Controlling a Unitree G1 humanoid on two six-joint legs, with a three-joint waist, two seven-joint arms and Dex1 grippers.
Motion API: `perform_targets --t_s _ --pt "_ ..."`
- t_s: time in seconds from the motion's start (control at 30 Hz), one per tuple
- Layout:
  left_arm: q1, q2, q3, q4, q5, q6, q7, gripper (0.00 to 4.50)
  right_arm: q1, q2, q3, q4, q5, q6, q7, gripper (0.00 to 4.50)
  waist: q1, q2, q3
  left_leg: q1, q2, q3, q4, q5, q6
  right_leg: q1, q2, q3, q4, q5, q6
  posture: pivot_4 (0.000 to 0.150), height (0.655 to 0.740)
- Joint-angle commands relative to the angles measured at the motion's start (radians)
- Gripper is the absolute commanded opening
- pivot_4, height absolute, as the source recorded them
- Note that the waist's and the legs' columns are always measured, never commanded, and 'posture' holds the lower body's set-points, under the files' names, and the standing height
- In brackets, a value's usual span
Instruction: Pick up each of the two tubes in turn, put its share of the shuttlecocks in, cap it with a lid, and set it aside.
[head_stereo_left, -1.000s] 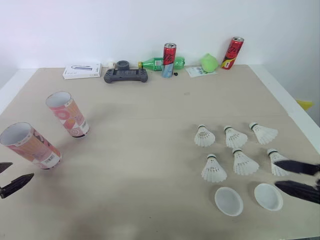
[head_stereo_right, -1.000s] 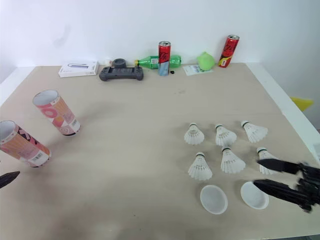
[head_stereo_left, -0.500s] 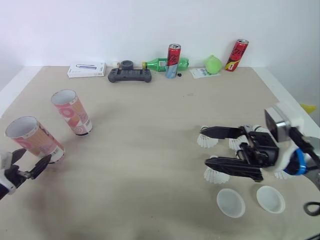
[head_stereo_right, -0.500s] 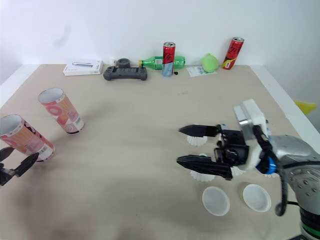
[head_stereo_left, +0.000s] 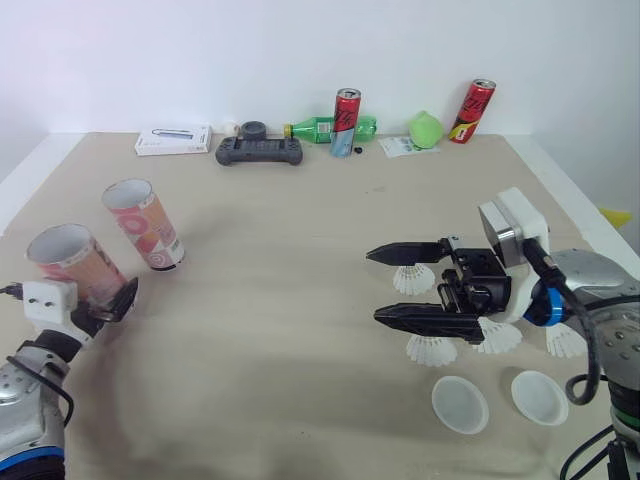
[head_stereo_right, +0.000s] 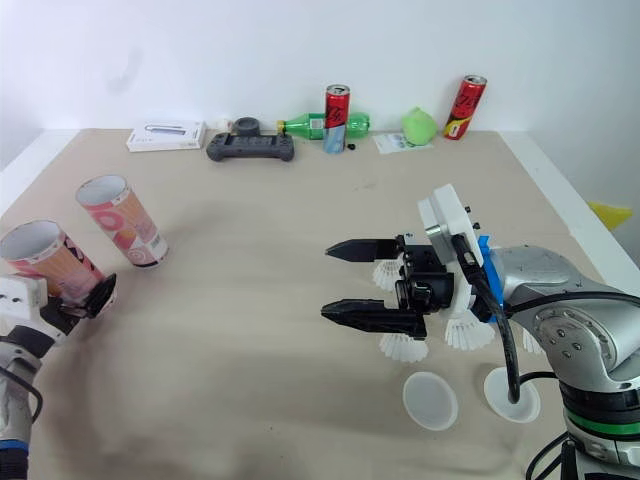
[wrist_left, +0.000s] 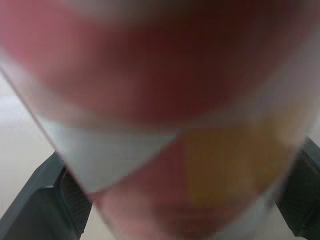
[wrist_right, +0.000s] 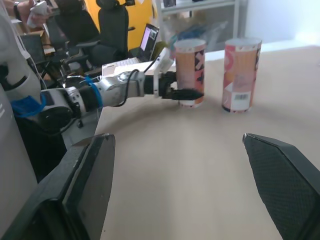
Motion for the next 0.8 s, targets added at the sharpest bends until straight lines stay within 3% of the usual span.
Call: perform_targets --t_s 0.03,0.2,0.33,0.4,0.53,0.7,0.8 --pt "-0.015 -0.003 -0.013 0.034 0.022 -0.063 0.050 4.50 -0.016 -0.005 -0.010 -0.007 0.002 -0.010 0.014 4.39 -0.001 0.000 0.000 0.000 0.000 0.000 0.000 0.000 0.000 0.000 0.000 0.000 0.000 0.000 0.000 0.150 0.7400" --pt "-0.017 -0.005 -0.026 0.050 0.009 -0.080 0.071 4.50 -0.010 -0.009 -0.011 -0.011 -0.002 -0.009 0.024 4.39 0.000 0.000 0.000 0.000 0.001 0.000 0.000 0.000 0.000 0.000 0.000 -0.001 0.000 0.000 0.000 0.150 0.7400" --pt "-0.003 -0.004 -0.027 0.042 -0.006 -0.080 0.073 3.35 0.001 -0.011 -0.015 -0.012 -0.006 -0.010 0.029 4.50 0.000 0.000 0.000 0.000 0.001 0.000 0.000 0.000 0.000 0.000 0.000 -0.002 0.000 0.001 0.000 0.150 0.7400" --pt "0.010 0.005 -0.035 0.020 -0.009 -0.061 0.064 3.05 0.022 -0.014 -0.017 -0.019 -0.021 -0.014 0.025 4.50 0.000 0.000 0.000 0.000 0.001 0.000 0.000 0.000 0.000 0.000 0.001 -0.001 0.000 0.001 0.000 0.150 0.7400" --pt "0.065 0.023 -0.051 -0.052 -0.010 -0.036 0.041 3.05 0.105 -0.012 -0.027 -0.049 -0.087 -0.043 -0.015 4.50 0.000 0.000 0.000 0.000 0.001 0.000 0.000 0.000 0.000 0.000 0.001 -0.001 0.000 0.001 -0.001 0.150 0.7400" --pt "0.258 0.083 -0.088 -0.318 -0.071 0.103 -0.055 3.05 0.278 0.022 -0.063 -0.116 -0.198 -0.105 -0.137 4.50 0.000 0.001 0.000 0.000 0.002 0.001 -0.001 -0.001 -0.002 -0.001 0.001 0.001 0.000 -0.001 -0.002 0.150 0.7400" --pt "0.404 0.189 -0.140 -0.542 -0.099 0.237 -0.157 3.05 0.422 0.088 -0.127 -0.184 -0.275 -0.151 -0.266 4.50 0.000 -0.002 -0.002 0.000 0.002 0.002 -0.001 -0.001 -0.002 -0.002 0.001 0.001 0.000 -0.001 -0.002 0.150 0.7400"
